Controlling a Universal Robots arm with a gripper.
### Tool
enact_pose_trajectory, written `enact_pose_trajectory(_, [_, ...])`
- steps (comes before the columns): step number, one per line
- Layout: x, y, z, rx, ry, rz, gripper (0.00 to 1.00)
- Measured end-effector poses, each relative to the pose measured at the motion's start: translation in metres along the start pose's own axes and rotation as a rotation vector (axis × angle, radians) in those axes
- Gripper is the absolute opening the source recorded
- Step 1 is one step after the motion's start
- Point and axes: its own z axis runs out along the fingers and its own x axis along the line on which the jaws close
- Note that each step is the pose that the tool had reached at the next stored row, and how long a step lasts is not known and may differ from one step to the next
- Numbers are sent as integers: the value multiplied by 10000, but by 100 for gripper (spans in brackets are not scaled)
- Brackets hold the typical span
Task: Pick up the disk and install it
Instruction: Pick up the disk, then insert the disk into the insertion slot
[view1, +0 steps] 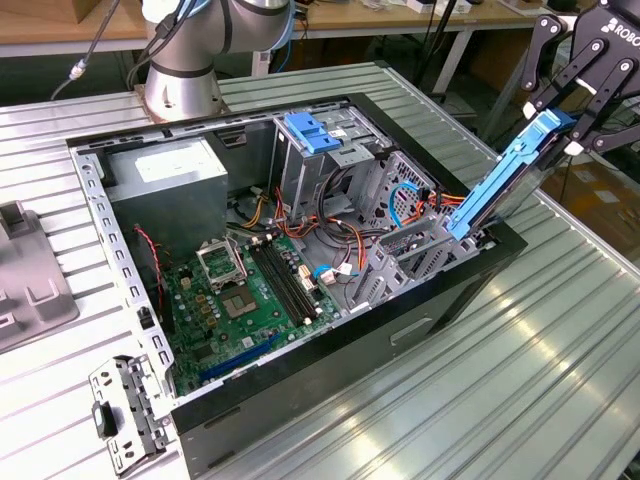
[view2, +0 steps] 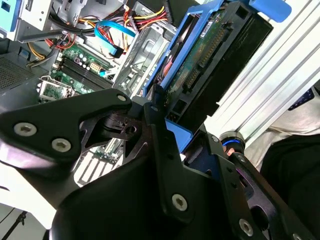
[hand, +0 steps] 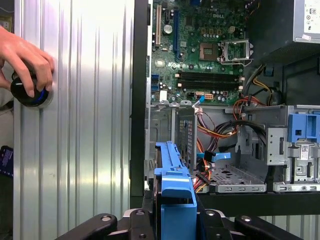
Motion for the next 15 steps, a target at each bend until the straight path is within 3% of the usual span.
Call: enact_pose_trajectory(15, [-32, 3, 5, 0, -1, -2, 37])
